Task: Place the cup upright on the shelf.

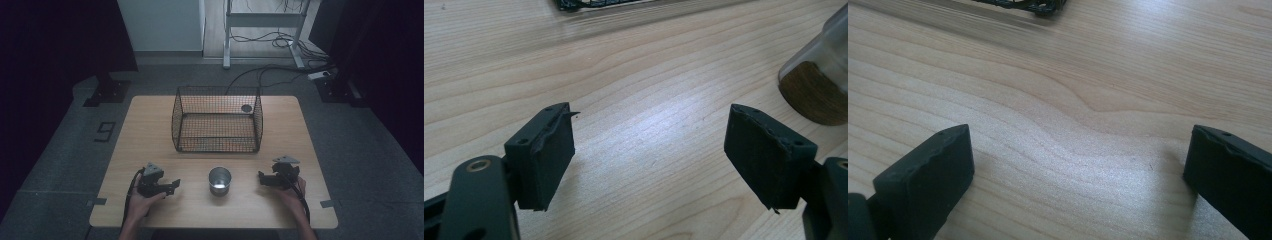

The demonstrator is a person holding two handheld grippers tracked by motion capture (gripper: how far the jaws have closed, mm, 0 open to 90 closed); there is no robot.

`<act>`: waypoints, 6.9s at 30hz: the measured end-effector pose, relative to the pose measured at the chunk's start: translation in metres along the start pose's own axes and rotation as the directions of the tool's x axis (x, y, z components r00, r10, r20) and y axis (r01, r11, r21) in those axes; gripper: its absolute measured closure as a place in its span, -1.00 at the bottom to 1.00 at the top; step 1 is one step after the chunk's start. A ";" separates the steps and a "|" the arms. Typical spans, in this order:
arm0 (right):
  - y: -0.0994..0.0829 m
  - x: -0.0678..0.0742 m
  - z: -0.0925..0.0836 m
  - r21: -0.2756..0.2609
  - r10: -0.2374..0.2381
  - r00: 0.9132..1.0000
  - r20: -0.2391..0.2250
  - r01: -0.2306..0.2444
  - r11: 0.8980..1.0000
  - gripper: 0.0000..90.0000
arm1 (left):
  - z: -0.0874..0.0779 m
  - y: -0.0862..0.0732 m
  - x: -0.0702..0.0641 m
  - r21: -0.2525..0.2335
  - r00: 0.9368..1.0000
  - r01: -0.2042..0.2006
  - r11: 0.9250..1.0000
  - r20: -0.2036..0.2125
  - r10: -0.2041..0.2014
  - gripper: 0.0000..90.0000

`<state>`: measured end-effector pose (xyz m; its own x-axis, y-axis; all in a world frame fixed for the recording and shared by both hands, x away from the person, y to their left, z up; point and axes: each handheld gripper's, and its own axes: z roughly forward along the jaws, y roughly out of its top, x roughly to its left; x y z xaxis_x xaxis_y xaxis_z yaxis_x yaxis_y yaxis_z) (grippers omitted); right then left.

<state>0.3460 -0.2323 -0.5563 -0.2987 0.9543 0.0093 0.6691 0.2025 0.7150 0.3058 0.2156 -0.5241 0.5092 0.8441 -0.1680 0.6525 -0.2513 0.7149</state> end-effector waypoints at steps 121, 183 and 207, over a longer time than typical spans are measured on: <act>0.033 0.145 -0.037 -0.249 -0.261 0.906 -0.333 0.182 0.951 -0.59 | -0.009 0.009 -0.010 -0.066 0.996 0.015 0.998 0.092 -0.009 -0.55; 0.145 0.114 -0.063 -0.313 -0.269 0.912 -0.308 0.170 0.934 -0.59 | 0.000 0.011 -0.013 -0.045 0.995 0.010 0.999 0.099 -0.005 -0.55; 0.171 0.099 -0.044 -0.286 -0.211 0.937 -0.279 0.128 0.950 -0.59 | 0.001 0.011 -0.013 -0.040 0.995 0.006 0.999 0.102 -0.002 -0.55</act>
<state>0.4009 -0.1134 -0.4028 -0.6105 0.7902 0.0531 0.4027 0.2520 0.8800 0.3068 0.2015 -0.5151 0.5627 0.7917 -0.2377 0.6326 -0.2274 0.7403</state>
